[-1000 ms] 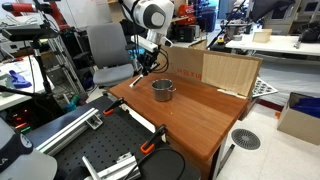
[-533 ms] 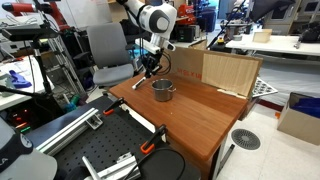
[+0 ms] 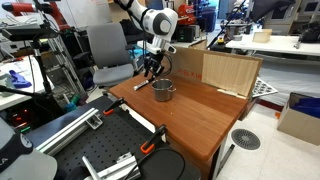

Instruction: Take the marker out of the pot and put it on the table

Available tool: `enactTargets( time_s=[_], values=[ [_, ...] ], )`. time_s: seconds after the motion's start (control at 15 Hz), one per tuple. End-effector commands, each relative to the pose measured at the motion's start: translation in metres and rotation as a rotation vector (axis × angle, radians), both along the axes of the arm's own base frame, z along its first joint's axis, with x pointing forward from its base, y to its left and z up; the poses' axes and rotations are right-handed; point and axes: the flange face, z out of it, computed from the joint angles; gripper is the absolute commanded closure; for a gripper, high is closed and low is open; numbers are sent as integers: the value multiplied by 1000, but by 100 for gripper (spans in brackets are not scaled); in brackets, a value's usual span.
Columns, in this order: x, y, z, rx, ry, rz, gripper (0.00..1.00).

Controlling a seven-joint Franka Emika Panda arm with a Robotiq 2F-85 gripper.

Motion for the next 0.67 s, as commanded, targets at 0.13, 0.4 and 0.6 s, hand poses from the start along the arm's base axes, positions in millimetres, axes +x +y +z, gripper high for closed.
enactTargets(
  time_s=[0.13,0.4,0.6],
  values=[
    [10,5,-5,-38,53,11,0],
    [10,8,-4,-33,67,26,0],
    [8,10,2,-24,69,39,0]
  ],
)
